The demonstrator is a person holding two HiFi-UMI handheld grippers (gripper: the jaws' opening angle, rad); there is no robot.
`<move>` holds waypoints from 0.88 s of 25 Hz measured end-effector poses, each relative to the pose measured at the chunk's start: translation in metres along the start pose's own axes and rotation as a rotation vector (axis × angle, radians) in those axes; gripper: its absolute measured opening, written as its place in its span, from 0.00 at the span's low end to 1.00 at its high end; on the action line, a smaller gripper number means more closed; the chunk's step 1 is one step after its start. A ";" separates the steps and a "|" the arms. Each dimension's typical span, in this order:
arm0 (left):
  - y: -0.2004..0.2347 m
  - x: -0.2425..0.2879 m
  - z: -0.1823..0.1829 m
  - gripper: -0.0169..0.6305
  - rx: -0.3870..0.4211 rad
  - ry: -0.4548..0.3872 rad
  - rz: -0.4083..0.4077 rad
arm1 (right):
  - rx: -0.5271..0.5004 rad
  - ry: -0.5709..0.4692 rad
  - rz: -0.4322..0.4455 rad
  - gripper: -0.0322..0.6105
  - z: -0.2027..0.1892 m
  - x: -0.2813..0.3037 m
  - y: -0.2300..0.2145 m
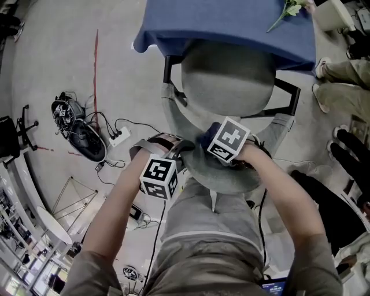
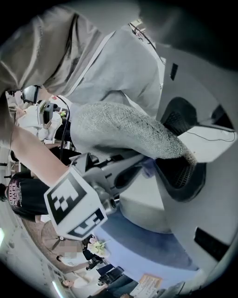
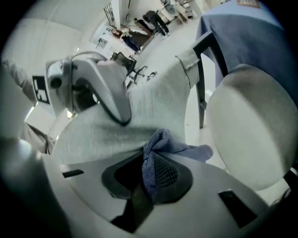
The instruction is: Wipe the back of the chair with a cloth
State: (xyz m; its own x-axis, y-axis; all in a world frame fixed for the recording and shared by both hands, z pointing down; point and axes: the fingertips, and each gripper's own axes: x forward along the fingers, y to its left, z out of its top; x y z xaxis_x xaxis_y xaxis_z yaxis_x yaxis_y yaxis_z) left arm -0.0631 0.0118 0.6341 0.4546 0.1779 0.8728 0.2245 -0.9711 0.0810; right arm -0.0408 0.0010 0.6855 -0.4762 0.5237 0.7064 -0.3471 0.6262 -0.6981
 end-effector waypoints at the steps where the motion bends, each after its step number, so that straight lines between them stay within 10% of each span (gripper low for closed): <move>1: 0.000 0.000 0.000 0.27 0.003 0.002 0.001 | 0.017 -0.049 0.007 0.15 0.018 0.001 0.001; 8: -0.001 -0.001 -0.002 0.26 0.029 0.016 -0.011 | 0.146 -0.381 0.038 0.15 0.085 -0.012 -0.002; 22: -0.001 -0.001 -0.002 0.26 0.030 0.016 -0.014 | 0.072 0.132 0.028 0.15 -0.111 -0.060 -0.003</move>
State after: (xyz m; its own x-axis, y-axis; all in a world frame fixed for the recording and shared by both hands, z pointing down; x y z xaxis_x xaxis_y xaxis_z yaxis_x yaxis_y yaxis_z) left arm -0.0658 0.0127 0.6341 0.4374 0.1885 0.8793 0.2563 -0.9634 0.0790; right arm 0.0783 0.0313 0.6582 -0.3781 0.6149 0.6921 -0.3947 0.5692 -0.7213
